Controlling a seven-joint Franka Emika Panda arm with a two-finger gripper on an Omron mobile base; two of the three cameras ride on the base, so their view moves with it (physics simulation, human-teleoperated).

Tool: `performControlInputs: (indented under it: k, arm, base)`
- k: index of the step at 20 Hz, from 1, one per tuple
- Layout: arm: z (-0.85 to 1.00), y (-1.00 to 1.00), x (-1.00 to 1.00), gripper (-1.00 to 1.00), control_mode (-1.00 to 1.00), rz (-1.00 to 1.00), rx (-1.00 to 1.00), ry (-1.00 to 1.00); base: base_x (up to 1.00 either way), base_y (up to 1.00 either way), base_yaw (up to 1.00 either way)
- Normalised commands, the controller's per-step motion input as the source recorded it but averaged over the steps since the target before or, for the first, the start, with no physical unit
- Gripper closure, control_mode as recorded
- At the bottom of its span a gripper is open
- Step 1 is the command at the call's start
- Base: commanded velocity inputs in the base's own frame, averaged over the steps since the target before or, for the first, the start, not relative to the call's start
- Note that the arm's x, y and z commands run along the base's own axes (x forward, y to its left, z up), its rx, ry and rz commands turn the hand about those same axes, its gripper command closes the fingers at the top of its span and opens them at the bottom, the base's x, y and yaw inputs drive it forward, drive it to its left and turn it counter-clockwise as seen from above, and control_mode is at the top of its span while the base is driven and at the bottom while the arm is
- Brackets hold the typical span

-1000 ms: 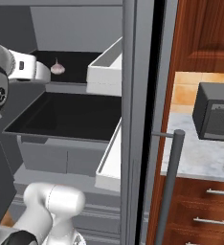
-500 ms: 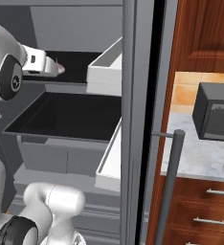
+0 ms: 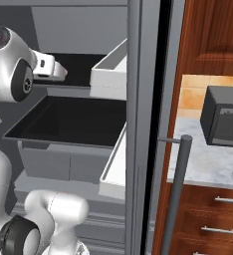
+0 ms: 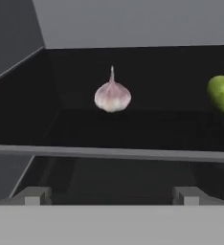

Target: Retrieve the bottle and the shaker from the cabinet and place them next to the mixing bowl on the counter. Then add garlic from the fridge to the mixing bowl.

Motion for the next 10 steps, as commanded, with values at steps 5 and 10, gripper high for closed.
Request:
performControlInputs:
  k: [5, 10]
  arm:
    - [-0.07, 0.09, 0.46, -1.0, -1.0, 0.0, 0.0, 0.0]
    - [0.0, 0.0, 0.41, -1.0, -1.0, 0.0, 0.0, 0.0]
  base:
    - [0.0, 0.0, 0.0]
    - [0.0, 0.0, 0.0]
